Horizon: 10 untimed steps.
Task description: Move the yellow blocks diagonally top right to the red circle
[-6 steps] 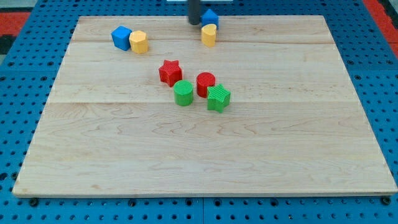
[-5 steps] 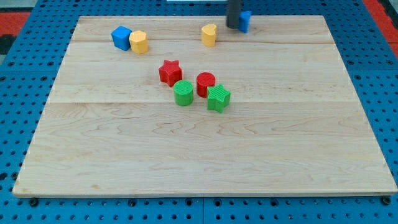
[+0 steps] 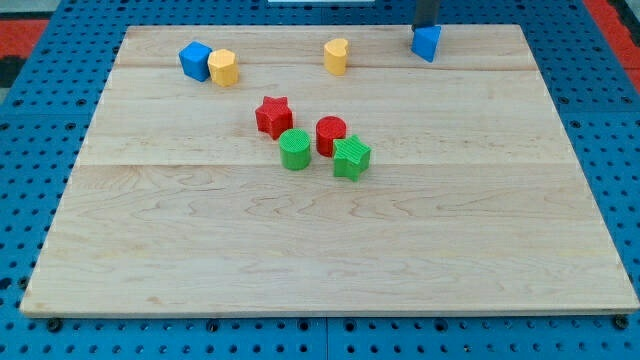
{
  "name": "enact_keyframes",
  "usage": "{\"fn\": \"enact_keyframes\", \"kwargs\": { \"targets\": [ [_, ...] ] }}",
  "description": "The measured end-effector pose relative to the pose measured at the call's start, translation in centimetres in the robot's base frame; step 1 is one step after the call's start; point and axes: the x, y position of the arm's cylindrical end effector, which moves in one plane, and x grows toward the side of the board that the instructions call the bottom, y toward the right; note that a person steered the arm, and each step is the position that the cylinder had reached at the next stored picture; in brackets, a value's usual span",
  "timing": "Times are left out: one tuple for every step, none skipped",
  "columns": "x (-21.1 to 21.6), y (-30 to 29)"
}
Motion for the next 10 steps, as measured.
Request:
{"fn": "enact_keyframes", "kwargs": {
  "targets": [
    [0.0, -3.7],
    [0.1, -12.8],
    [1.0, -18.6],
    [5.5, -13.8],
    [5.4, -10.2],
    [4.9, -6.2],
    [10.1, -14.8],
    [11.5, -27.4],
    [7.6, -32.1],
    [6.3, -24.8]
  ]
}}
